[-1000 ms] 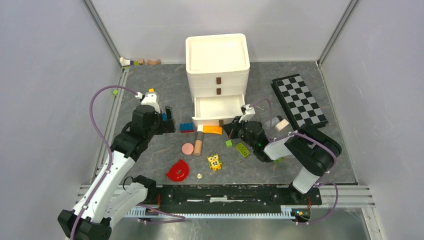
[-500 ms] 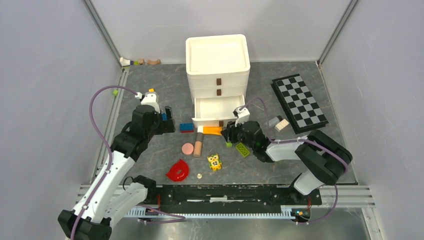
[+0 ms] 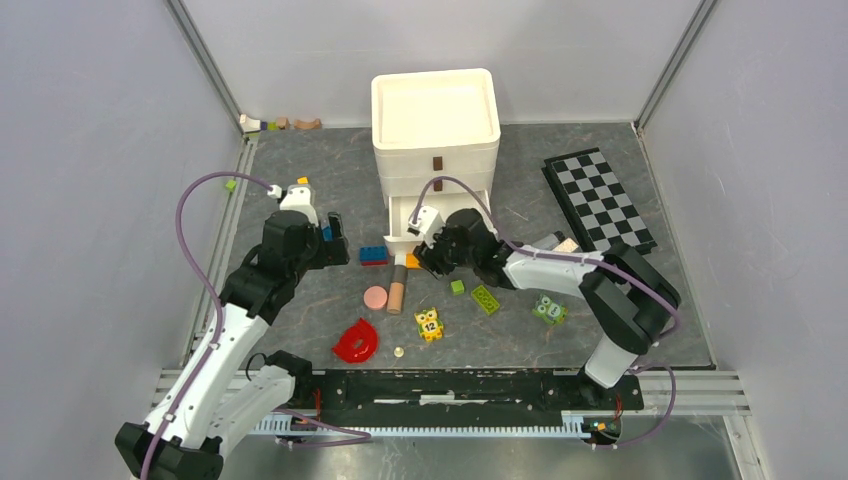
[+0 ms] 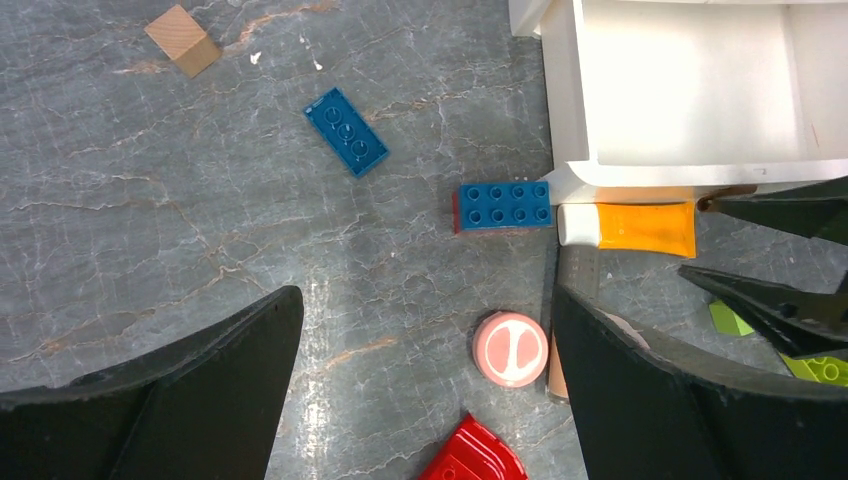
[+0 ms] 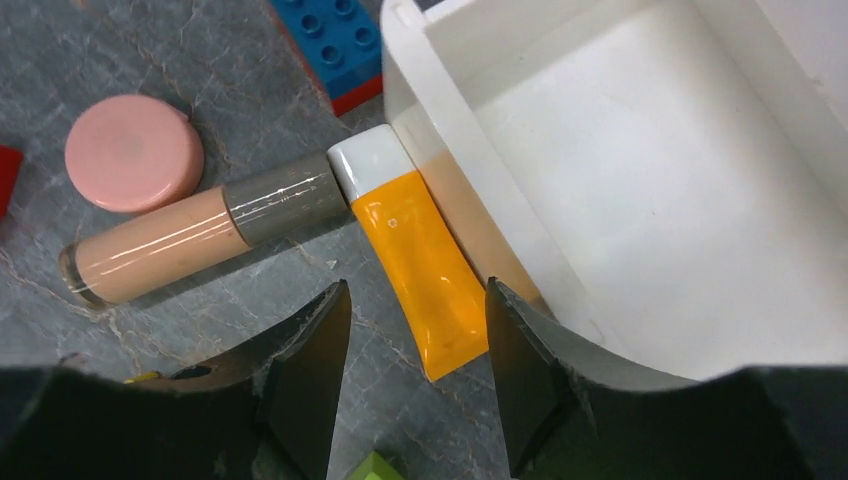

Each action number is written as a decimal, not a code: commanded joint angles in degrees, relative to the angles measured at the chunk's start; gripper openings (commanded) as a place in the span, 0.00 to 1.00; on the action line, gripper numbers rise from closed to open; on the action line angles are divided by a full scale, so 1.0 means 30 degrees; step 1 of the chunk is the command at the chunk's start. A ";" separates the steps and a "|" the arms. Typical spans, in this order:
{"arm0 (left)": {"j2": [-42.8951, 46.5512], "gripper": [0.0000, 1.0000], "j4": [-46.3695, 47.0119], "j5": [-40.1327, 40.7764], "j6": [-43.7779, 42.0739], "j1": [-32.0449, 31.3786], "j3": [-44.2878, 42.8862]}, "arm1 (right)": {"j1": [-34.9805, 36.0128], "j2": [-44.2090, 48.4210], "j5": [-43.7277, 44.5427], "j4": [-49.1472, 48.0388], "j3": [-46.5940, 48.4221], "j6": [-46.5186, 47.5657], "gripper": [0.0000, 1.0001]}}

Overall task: Organize the makeup
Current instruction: Open the drawer in the storage box, then pick up the makeup from the center of the board.

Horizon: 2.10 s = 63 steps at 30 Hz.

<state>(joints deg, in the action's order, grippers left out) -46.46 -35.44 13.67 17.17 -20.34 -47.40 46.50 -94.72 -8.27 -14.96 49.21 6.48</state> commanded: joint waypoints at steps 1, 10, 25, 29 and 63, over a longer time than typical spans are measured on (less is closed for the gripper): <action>0.0658 1.00 0.0505 0.0951 -0.0625 0.0074 0.0006 | 0.0331 -0.1473 -0.1091 0.2708 0.2299 0.3545 0.59; 0.0795 1.00 0.0505 0.1244 -0.0647 0.0101 0.0035 | 0.1051 -0.3992 0.1015 0.4078 0.4546 0.5895 0.68; 0.0683 1.00 0.0505 0.1055 -0.0655 0.0131 -0.0006 | 0.1082 -0.6818 -0.0265 0.6053 0.6893 0.5984 0.68; 0.0694 1.00 0.0510 0.1015 -0.0669 0.0142 0.0024 | 0.1085 -0.8036 -0.2125 0.8026 0.8113 0.6145 0.60; 0.0398 1.00 0.0535 0.0724 -0.0669 0.0198 0.0007 | 0.1175 -0.5722 -0.0103 1.1333 0.3706 0.5728 0.56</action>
<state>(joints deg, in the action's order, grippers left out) -45.23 -35.42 16.23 17.17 -20.21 -47.40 49.89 -108.14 -12.36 4.97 62.96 23.31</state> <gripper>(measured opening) 0.996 0.567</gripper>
